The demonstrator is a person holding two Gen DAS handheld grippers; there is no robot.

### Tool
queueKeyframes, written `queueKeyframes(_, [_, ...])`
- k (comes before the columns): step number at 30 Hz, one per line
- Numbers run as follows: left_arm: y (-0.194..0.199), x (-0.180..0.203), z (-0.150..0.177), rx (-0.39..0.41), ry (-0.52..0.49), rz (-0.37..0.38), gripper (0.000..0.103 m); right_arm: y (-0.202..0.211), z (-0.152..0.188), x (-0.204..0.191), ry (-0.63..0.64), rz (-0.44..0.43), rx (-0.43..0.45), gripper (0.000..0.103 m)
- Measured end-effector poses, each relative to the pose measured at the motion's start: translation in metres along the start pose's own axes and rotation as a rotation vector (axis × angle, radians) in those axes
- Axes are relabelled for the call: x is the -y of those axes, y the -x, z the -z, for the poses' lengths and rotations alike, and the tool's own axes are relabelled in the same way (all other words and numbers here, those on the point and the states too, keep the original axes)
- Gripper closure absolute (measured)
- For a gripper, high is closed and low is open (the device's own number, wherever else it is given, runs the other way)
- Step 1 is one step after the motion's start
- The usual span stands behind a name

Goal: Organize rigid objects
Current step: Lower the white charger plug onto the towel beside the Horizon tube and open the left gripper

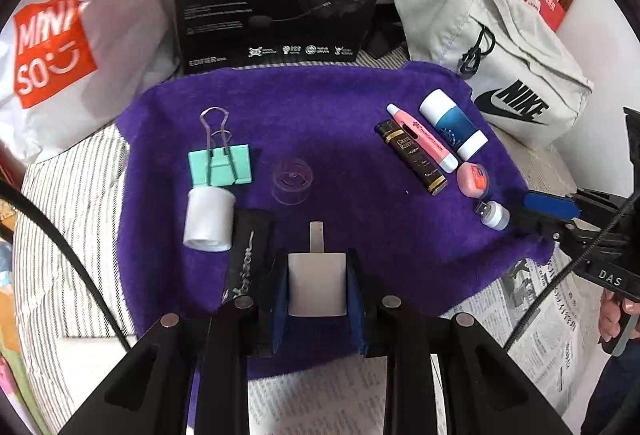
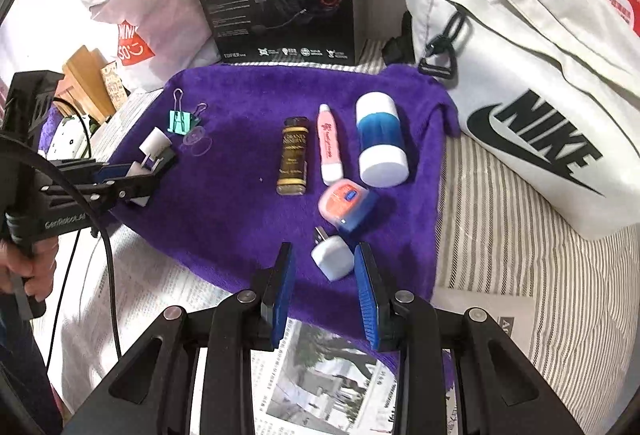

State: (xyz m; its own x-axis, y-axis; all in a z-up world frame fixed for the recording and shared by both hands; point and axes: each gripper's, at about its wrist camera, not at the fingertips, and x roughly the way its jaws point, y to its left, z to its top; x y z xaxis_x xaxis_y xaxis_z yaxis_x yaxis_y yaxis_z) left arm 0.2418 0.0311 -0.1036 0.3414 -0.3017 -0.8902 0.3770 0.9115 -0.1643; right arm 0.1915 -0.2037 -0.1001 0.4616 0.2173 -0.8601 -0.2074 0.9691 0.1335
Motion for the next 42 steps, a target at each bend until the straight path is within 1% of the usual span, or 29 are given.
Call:
queueKeyframes(4, [-0.01,0.003,-0.005,-0.016,-0.016,-0.01,0.078,-0.001,0.003,0.003,-0.019,-0.006,0.001,0.073])
queueKeyframes(6, [-0.016,0.004,-0.007,-0.027,-0.027,-0.028,0.078,-0.002,0.004,0.003,-0.023,-0.01,-0.001,0.073])
queueKeyframes(12, [-0.028,0.007,-0.012,-0.046,-0.047,-0.036,0.078,-0.007,0.005,0.005,-0.034,-0.018,-0.008,0.073])
queueKeyframes(20, [-0.032,0.012,-0.015,-0.047,-0.082,-0.065,0.078,-0.011,0.005,0.003,-0.037,-0.034,-0.007,0.072])
queueKeyframes(26, [-0.032,0.013,-0.013,-0.052,-0.087,-0.069,0.077,-0.017,0.008,0.001,-0.036,-0.043,-0.027,0.072])
queueKeyframes(32, [-0.029,0.014,-0.008,-0.068,-0.067,-0.07,0.073,-0.022,0.009,0.003,-0.053,-0.059,-0.03,0.07])
queueKeyframes(34, [-0.026,0.015,-0.004,-0.074,-0.068,-0.066,0.067,-0.022,0.009,0.003,-0.053,-0.054,-0.029,0.069])
queueKeyframes(38, [-0.022,0.018,0.001,-0.089,-0.071,-0.078,0.061,-0.023,0.008,0.003,-0.05,-0.053,-0.032,0.068])
queueKeyframes(39, [-0.021,0.019,0.003,-0.09,-0.069,-0.075,0.058,-0.023,0.008,0.003,-0.051,-0.052,-0.034,0.067])
queueKeyframes(42, [-0.014,0.021,0.006,-0.084,-0.074,-0.058,0.056,-0.024,0.008,0.004,-0.046,-0.052,-0.037,0.065])
